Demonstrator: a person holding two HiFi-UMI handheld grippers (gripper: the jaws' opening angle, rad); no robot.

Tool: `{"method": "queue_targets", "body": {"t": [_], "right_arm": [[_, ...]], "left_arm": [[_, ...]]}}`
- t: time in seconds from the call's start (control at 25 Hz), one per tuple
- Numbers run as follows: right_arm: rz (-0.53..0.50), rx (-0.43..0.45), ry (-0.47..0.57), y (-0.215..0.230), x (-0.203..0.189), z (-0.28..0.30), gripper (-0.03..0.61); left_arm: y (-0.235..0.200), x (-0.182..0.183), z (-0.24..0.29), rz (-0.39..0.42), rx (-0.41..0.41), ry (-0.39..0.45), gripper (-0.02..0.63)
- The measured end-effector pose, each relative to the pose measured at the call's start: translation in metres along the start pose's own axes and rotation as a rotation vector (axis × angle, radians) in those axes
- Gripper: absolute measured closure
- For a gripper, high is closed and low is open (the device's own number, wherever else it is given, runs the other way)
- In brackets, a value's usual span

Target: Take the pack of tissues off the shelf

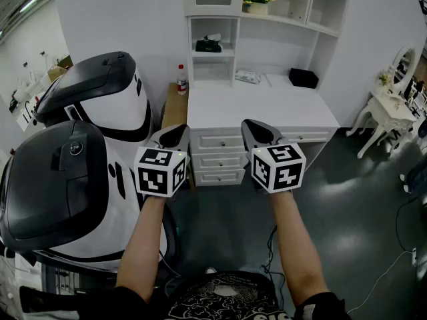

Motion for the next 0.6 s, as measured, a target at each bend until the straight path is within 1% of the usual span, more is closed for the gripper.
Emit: {"method": "queue_targets", "body": {"t": [0.32,0.52,0.6], "right_arm": [[0.006,0.001,-0.007,-0.007,-0.010,0.006,0.574],[0.005,-0.002,-0.007,-0.002,-0.013,0.014,0.574],[0.002,-0.006,-0.005,0.002,-0.014,0.019,0.560]], "left_arm": [[-0.006,-0.006,0.001,-0.007,-0.006,-0.005,0.604],[-0.008,-0.011,0.009,-0.006,-0.007,-0.006,0.604],[-0.012,-0.012,0.014,-0.010,-0.004,-0.005,0.604]]}}
Point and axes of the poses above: the fingertips, and each gripper's own axes: z forward along the fingers, y to its right, x out of its top, the point moved 2 cm from there along -z, backward along the fingers, and after that the axes turned 12 degrees about y, right-handed, at the moved point
